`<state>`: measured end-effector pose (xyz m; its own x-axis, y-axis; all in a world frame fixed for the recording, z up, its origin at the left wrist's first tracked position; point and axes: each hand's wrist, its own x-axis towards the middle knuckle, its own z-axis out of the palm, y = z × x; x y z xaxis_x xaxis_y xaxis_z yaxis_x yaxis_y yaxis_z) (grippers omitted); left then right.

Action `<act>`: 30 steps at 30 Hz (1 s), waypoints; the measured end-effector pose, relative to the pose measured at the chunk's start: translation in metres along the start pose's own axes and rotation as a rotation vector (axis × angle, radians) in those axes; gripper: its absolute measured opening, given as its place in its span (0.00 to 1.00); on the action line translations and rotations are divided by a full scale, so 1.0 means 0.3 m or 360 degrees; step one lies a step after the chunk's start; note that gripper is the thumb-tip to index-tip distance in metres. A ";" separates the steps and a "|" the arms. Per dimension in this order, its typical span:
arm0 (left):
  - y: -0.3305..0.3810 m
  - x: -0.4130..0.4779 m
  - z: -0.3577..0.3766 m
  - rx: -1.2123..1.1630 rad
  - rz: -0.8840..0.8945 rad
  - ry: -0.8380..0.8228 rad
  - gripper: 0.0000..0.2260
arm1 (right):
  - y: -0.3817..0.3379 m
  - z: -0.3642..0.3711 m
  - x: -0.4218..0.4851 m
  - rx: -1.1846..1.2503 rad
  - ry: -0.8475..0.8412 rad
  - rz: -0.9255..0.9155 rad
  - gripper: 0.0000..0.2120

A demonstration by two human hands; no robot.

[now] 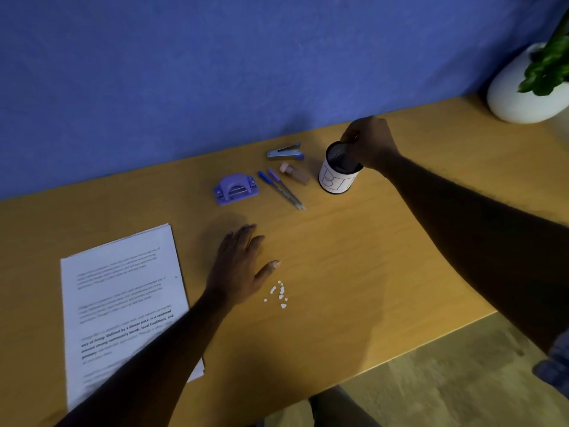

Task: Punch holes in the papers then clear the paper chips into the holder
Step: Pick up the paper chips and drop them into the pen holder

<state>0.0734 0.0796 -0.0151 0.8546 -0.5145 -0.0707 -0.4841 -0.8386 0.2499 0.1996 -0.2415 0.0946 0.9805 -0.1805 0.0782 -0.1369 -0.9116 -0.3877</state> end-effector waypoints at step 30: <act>0.018 -0.283 0.137 0.0257 0.0209 -0.0164 0.53 | -0.099 0.479 -0.984 -0.0324 -0.0484 -0.0509 0.34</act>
<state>-0.0094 0.1114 -0.0475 0.7626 -0.6296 -0.1481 -0.6207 -0.7768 0.1065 -0.0654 -0.1080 -0.0490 0.9706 0.2089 -0.1194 0.1829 -0.9630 -0.1982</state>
